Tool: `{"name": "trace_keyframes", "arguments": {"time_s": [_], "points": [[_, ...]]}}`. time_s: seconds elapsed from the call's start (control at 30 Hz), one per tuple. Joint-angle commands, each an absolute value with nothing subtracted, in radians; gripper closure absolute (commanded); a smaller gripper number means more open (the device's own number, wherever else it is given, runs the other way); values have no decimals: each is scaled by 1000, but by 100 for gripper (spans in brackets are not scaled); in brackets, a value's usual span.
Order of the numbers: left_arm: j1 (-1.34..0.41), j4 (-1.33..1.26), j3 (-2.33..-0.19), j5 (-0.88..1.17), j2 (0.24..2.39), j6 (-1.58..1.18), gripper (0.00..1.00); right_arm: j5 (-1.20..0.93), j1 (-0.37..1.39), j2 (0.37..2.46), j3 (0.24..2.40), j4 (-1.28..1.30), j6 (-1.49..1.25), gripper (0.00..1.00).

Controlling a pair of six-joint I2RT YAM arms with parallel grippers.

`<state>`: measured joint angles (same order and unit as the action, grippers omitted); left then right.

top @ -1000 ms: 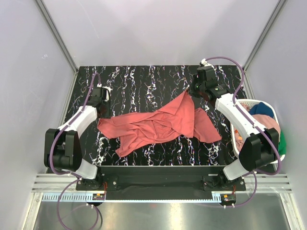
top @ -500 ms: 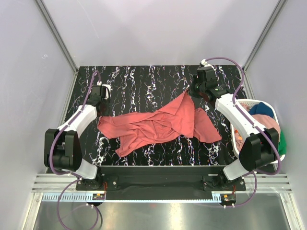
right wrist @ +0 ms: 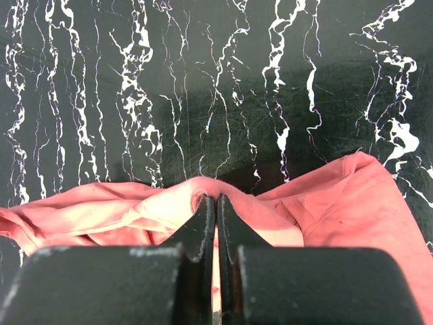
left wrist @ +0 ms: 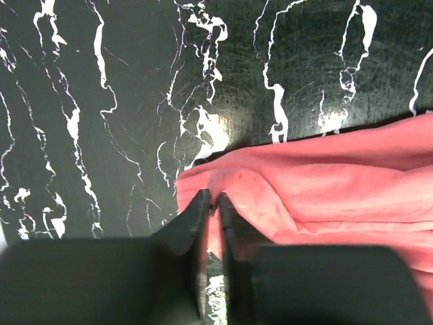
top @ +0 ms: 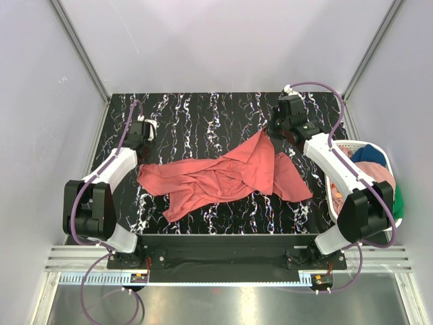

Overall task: Fold and stack the t-shirts
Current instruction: Flatten the tshirt out

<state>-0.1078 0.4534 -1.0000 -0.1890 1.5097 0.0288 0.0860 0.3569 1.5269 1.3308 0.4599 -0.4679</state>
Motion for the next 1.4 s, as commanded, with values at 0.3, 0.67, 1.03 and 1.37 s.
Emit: {"name": "trace_keyframes", "arguments": {"time_s": [0.3, 0.67, 1.03, 1.37], "points": [[-120, 642, -1414, -383, 1300, -81, 100, 231, 342, 1414, 1566, 578, -431, 100], [-118, 699, -1841, -483, 1085, -184, 100, 495, 342, 1186, 1977, 628, -376, 100], [-118, 681, -1850, -200, 842, -314, 100, 393, 344, 727, 1876, 521, -330, 100], [-118, 753, -1904, -98, 819, -350, 100, 385, 342, 721, 2039, 707, -273, 100]]}}
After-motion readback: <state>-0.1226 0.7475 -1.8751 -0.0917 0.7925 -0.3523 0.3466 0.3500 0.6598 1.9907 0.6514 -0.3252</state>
